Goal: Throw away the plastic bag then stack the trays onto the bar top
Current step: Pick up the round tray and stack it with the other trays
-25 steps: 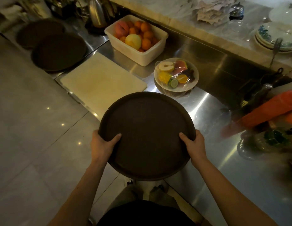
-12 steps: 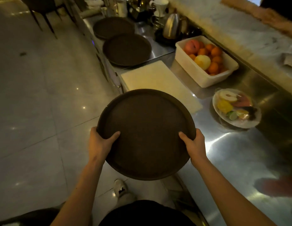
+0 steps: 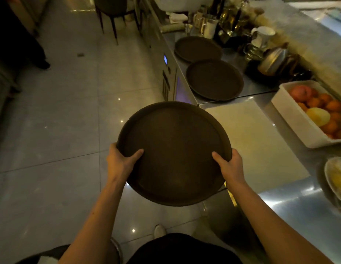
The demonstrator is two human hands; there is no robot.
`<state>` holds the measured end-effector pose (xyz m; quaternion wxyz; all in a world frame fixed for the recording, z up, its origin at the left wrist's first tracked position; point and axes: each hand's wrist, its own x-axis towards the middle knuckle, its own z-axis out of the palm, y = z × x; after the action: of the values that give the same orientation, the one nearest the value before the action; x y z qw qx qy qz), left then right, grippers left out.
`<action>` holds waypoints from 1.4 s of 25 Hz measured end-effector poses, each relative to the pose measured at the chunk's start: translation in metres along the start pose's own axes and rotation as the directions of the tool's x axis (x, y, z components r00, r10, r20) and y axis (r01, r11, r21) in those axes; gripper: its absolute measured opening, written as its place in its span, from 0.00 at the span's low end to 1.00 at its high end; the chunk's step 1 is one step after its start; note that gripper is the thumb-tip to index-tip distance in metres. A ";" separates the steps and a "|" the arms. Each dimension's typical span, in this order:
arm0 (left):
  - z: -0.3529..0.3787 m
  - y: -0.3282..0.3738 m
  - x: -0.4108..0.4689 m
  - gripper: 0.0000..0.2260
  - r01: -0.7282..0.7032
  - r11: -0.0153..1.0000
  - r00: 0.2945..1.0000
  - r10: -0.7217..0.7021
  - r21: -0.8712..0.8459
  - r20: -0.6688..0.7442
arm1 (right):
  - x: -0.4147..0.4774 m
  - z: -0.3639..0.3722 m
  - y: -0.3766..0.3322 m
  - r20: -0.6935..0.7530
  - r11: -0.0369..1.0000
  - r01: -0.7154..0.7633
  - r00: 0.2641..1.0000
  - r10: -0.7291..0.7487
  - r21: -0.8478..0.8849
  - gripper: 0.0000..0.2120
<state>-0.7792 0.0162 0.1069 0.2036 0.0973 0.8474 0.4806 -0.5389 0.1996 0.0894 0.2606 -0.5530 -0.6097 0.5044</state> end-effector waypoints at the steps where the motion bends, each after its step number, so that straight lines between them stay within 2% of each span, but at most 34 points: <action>1: -0.005 0.002 0.012 0.34 0.004 1.000 1.000 -0.004 0.002 -0.006 | 0.007 0.011 -0.006 0.001 1.000 0.005 1.000 -0.005 -0.002 0.23; 11: 0.027 0.042 0.140 0.34 -0.045 0.999 0.999 0.045 0.016 0.011 | 0.118 0.072 -0.046 -0.053 1.000 -0.019 0.998 0.021 0.024 0.22; 15: 0.056 0.079 0.199 0.35 -0.094 0.995 0.995 0.092 0.045 0.030 | 0.180 0.089 -0.063 -0.093 0.997 -0.014 0.995 0.021 0.070 0.19; 23: 0.114 0.157 0.308 0.35 -0.181 0.974 0.981 0.168 0.136 0.101 | 0.285 0.107 -0.102 -0.170 0.988 -0.061 0.982 0.085 0.139 0.19; 29: 0.157 0.184 0.383 0.35 -0.217 0.962 0.965 0.186 0.167 0.184 | 0.333 0.122 -0.121 -0.256 0.986 -0.092 0.959 0.125 0.138 0.19; 35: 0.204 0.225 0.475 0.35 -0.293 0.945 0.902 0.223 0.145 0.371 | 0.377 0.154 -0.141 -0.402 0.970 -0.141 0.891 0.212 0.199 0.22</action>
<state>-1.1229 0.4623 0.0868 0.2744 0.3127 0.8205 0.3920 -0.8270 0.5199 0.0719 0.3836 -0.6784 -0.4426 0.4436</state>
